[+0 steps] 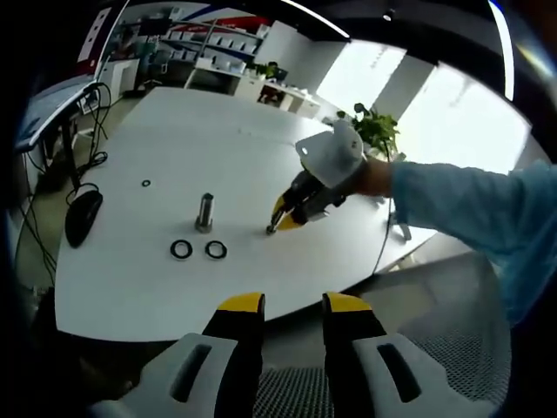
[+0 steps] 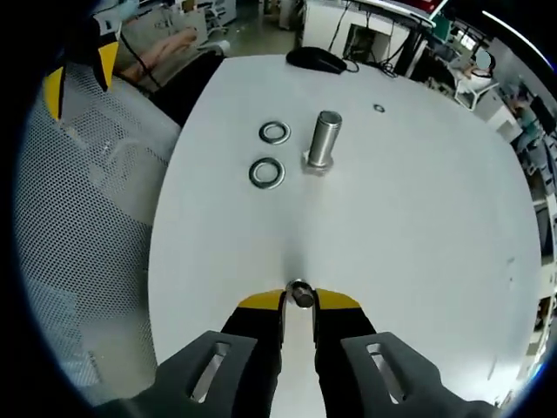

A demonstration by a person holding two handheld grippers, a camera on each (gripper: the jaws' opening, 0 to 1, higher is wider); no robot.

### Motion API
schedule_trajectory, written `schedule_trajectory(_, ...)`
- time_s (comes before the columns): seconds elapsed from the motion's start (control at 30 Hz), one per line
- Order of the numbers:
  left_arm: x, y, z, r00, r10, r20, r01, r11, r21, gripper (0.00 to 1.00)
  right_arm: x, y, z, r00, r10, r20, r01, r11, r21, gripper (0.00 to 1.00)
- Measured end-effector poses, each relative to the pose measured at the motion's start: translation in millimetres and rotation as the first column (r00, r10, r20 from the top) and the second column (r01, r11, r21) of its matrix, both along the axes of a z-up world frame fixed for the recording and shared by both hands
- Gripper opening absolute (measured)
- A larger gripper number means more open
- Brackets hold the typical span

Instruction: Place the washer onto the threaded stud by aligning its center hole with the stud, sliding it down to the base, and recovering from edge contact or off-axis alignment until the washer reaches the visible bottom stop.

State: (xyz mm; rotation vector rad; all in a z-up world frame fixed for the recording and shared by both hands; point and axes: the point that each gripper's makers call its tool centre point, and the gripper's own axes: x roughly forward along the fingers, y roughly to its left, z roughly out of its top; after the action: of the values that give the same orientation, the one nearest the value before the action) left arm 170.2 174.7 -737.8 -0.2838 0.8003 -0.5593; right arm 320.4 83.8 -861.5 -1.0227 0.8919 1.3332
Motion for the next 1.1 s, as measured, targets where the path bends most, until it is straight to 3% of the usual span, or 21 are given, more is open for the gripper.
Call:
schedule_trajectory(0.17,0.0,-0.3,-0.4,1.000,-0.003,0.001,0.003,1.000,0.000,0.25,1.0,-0.3,-9.1,1.000,-0.004,-0.016,0.004,1.000,-0.012,0.13)
schedule_trajectory(0.33,0.9,0.7,0.0,1.000,0.009,0.000,-0.009,1.000,-0.004,0.25,-1.8,1.7,-7.0,0.999,-0.003,-0.047,0.003,1.000,-0.003,0.14)
schedule_trajectory(0.4,1.0,0.7,-0.1,1.000,0.008,0.000,-0.008,1.000,-0.004,0.25,1.7,2.3,-5.9,1.000,0.003,-0.017,-0.003,1.000,0.011,0.24)
schedule_trajectory(0.47,1.0,0.6,-0.2,1.000,0.007,-0.001,-0.007,1.000,-0.003,0.25,6.0,1.0,-4.3,0.998,-0.058,0.010,0.058,0.998,0.023,0.42)
schedule_trajectory(0.53,1.1,0.5,0.0,1.000,0.007,0.000,-0.007,1.000,-0.004,0.25,1.0,-0.6,-2.3,0.998,-0.056,-0.008,0.056,0.998,0.026,0.43)
schedule_trajectory(0.77,0.9,0.3,0.0,1.000,0.007,0.000,-0.007,1.000,-0.002,0.25,-8.9,-5.0,23.7,0.996,-0.084,-0.035,0.086,0.994,0.073,0.50)
schedule_trajectory(1.0,0.8,0.5,0.0,1.000,0.008,0.003,-0.008,1.000,0.006,0.25,-4.0,5.0,74.6,0.996,-0.089,-0.006,0.089,0.980,0.178,0.49)
schedule_trajectory(1.1,-0.1,-0.1,-0.9,1.000,0.001,-0.001,-0.001,1.000,0.012,0.24,-0.2,9.8,88.0,0.997,-0.080,0.014,0.075,0.978,0.195,0.48)
